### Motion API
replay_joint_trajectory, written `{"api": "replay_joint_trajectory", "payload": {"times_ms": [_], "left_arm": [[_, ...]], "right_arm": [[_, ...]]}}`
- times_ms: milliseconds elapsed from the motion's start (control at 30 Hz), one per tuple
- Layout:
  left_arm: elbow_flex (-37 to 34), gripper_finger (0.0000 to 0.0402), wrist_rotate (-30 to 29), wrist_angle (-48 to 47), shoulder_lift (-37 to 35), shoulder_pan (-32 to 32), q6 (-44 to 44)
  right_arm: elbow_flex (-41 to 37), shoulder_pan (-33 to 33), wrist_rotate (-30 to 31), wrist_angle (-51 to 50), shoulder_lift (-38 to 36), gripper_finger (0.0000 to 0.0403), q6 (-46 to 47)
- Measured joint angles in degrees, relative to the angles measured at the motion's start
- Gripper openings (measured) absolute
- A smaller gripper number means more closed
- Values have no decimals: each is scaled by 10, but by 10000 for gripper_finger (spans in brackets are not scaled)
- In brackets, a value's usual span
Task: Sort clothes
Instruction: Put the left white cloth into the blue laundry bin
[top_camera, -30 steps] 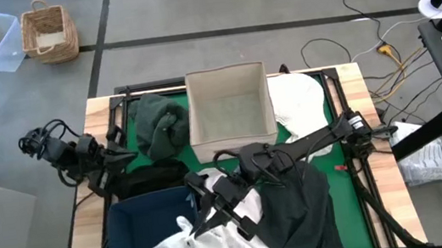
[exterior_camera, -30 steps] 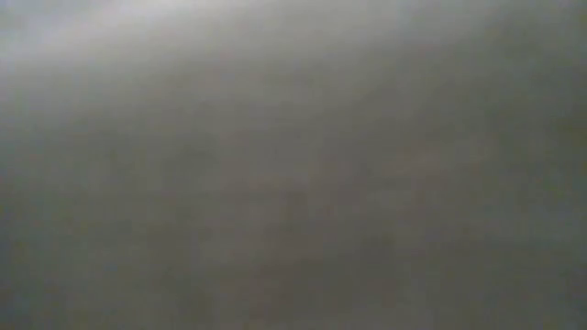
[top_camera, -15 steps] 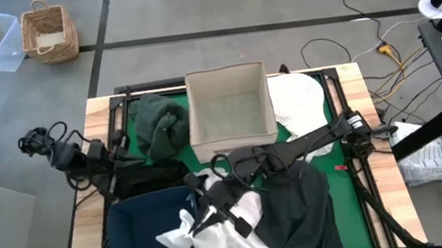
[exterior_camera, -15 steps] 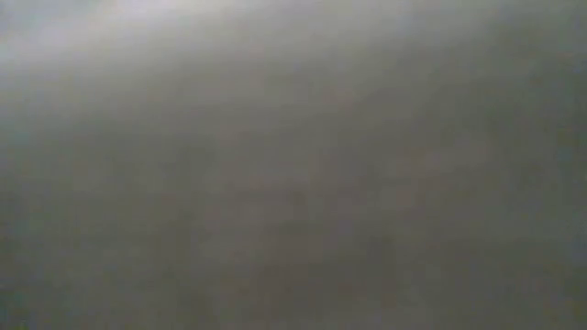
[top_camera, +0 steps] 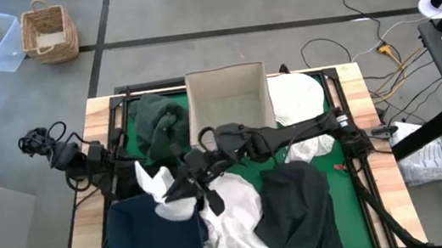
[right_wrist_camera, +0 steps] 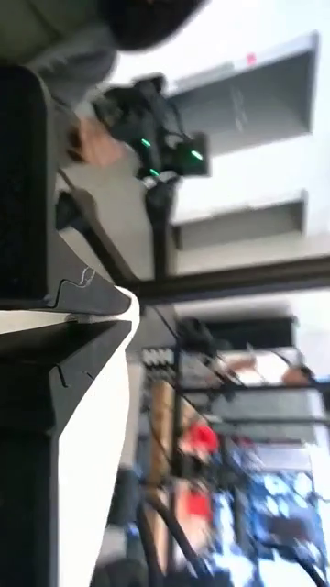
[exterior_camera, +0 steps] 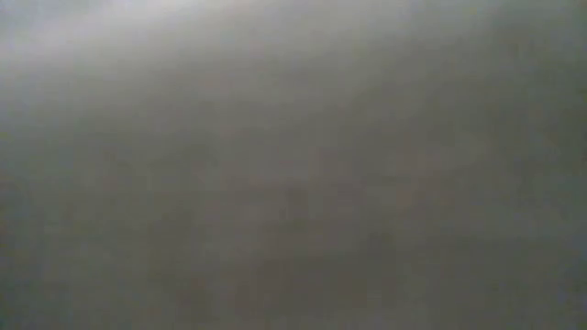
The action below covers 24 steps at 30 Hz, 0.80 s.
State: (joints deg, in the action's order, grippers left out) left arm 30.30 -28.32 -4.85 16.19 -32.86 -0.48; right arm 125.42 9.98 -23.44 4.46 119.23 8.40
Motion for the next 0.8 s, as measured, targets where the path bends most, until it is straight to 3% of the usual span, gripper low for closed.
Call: {"api": "replay_joint_trajectory", "payload": {"times_ms": [200,367,633,800], "left_arm": [[0,0,-42,12,-19,0,9],[0,0,-41,8,-37,0,-12],[-14,0,-37,-36,-29,0,-38],[-18,0,-22,-7,-18,0,-13]], "right_arm": [[96,7,-96,-104,59,9,-4],[89,11,-115,-130,48,9,24],[95,9,-55,-180,28,9,20],[94,10,25,-218,28,9,-33]]}}
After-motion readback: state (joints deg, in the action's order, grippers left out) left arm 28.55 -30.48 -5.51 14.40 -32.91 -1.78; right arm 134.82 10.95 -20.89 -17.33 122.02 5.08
